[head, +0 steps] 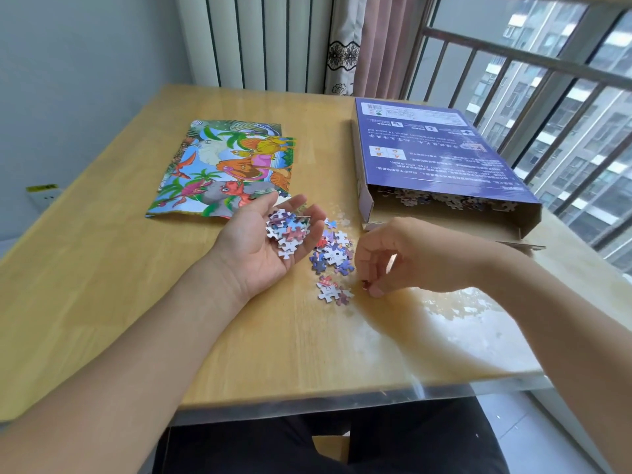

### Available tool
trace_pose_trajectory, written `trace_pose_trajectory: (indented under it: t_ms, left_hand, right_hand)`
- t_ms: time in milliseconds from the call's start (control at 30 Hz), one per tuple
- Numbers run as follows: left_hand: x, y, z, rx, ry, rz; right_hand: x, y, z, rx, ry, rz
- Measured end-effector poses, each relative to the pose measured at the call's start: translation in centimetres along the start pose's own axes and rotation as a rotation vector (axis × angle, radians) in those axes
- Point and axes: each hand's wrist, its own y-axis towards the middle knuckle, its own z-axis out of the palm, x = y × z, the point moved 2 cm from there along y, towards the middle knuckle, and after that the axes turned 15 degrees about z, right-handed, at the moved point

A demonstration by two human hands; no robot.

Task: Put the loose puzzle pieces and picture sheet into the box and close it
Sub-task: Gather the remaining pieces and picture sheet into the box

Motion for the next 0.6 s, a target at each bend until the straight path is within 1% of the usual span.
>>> trace_pose_trajectory:
  t_ms: [67,200,333,467,600]
  left_hand:
    - [0.0,0.0,0.0,-0.004,0.002,0.000]
    - [0.0,0.0,0.0,-0.004,0.001,0.002]
    - [0.0,0.0,0.0,-0.003,0.004,-0.002]
    - [0.0,0.0,0.0,-0.005,0.004,-0.001]
    - [0.0,-0.1,0.0,-0.006,0.010,-0.005]
  right_hand:
    - [0.0,0.0,-0.6,-0.015,-0.026,0.017]
    - [0.6,0.2,-1.0,-0.096,-0.153,0.087]
    - [0.6,0.3,-0.2,-0.129,-0.115,0.133]
    - [0.6,0.2,0.2,-0.128,-0.108,0.163]
    - [1.2,0.2,0.3,-0.073,-0.160,0.160]
